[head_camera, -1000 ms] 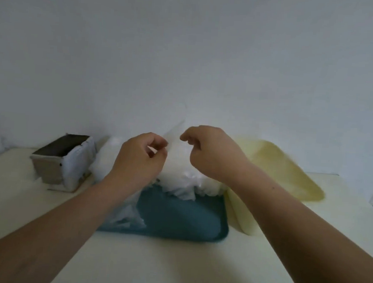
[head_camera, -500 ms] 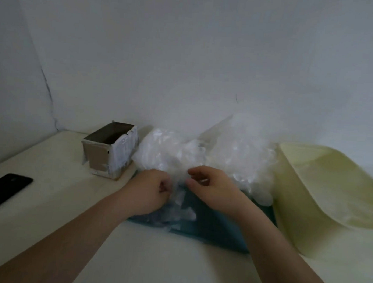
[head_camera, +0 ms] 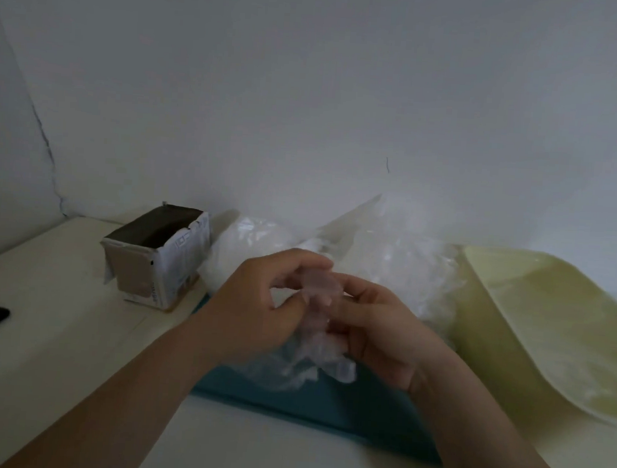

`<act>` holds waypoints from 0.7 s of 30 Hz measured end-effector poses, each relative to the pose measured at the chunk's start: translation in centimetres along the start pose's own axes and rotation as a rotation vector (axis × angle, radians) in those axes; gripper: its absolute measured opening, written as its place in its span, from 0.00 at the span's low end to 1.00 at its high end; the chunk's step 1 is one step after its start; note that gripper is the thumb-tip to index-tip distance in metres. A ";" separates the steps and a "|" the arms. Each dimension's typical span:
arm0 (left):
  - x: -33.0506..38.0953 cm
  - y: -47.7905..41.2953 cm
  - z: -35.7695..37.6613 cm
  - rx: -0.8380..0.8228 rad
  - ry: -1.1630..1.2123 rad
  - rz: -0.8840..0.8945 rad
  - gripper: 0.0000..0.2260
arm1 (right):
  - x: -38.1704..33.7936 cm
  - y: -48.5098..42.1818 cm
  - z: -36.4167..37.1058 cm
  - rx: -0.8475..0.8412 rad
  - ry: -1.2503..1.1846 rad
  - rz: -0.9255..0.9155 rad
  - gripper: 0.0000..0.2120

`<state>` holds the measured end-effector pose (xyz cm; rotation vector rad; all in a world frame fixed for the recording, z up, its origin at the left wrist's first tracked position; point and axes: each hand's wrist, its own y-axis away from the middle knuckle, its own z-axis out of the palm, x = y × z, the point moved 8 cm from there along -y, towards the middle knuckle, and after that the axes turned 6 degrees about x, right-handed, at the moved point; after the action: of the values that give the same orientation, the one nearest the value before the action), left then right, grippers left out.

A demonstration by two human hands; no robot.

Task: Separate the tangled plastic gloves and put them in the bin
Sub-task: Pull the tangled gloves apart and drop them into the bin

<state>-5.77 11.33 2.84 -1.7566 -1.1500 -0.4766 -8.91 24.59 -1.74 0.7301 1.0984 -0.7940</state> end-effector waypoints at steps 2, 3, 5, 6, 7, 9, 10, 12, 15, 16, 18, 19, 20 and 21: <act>-0.7 -0.2 -1.4 0.114 0.082 -0.032 0.22 | 0.6 -0.4 -0.9 0.148 -0.068 0.006 0.12; -1.4 -0.2 -2.1 0.178 0.093 -0.060 0.21 | 0.6 -0.4 -1.1 0.213 -0.076 -0.007 0.12; -3.0 -0.1 -3.8 0.293 0.024 -0.159 0.15 | 0.1 -0.3 -1.4 0.295 -0.097 -0.056 0.13; -3.9 0.0 -4.5 0.302 -0.059 -0.248 0.08 | -0.2 -0.2 -1.5 0.307 -0.136 -0.081 0.14; -4.8 0.1 -4.8 0.268 -0.136 -0.356 0.11 | -0.5 -0.1 -1.4 0.307 -0.192 -0.102 0.15; -7.2 0.9 -4.3 0.109 -0.112 -0.622 0.34 | -1.3 0.2 -1.0 0.283 -0.290 -0.133 0.14; -7.9 1.7 -3.2 0.000 -0.005 -0.754 0.40 | -1.6 0.3 -0.8 0.272 -0.322 -0.147 0.14; -7.9 2.9 -0.5 -0.172 0.307 -0.887 0.40 | -2.0 0.5 -0.5 0.267 -0.342 -0.175 0.14; -7.2 2.3 0.6 -0.113 0.669 -0.787 0.31 | -1.5 0.4 -0.9 0.310 -0.277 -0.193 0.14; -7.0 1.9 0.4 -0.052 0.757 -0.756 0.28 | -1.2 0.3 -1.2 0.343 -0.245 -0.188 0.14; -6.6 0.9 -0.4 0.069 0.902 -0.703 0.18 | -0.4 0.1 -1.7 0.401 -0.199 -0.160 0.13; -6.5 0.7 -1.0 0.139 0.971 -0.689 0.11 | 0.0 -0.1 -1.8 0.420 -0.181 -0.138 0.12; -6.4 0.4 -1.8 0.209 1.033 -0.681 0.05 | 0.4 -0.2 -1.9 0.434 -0.164 -0.117 0.11; -6.2 0.2 -2.6 0.275 1.078 -0.662 0.02 | 0.7 -0.2 -2.0 0.449 -0.149 -0.100 0.11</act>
<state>-8.13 6.04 -0.51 -0.6125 -0.8717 -1.3697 -9.85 26.01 -3.04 0.9772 0.8333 -1.1819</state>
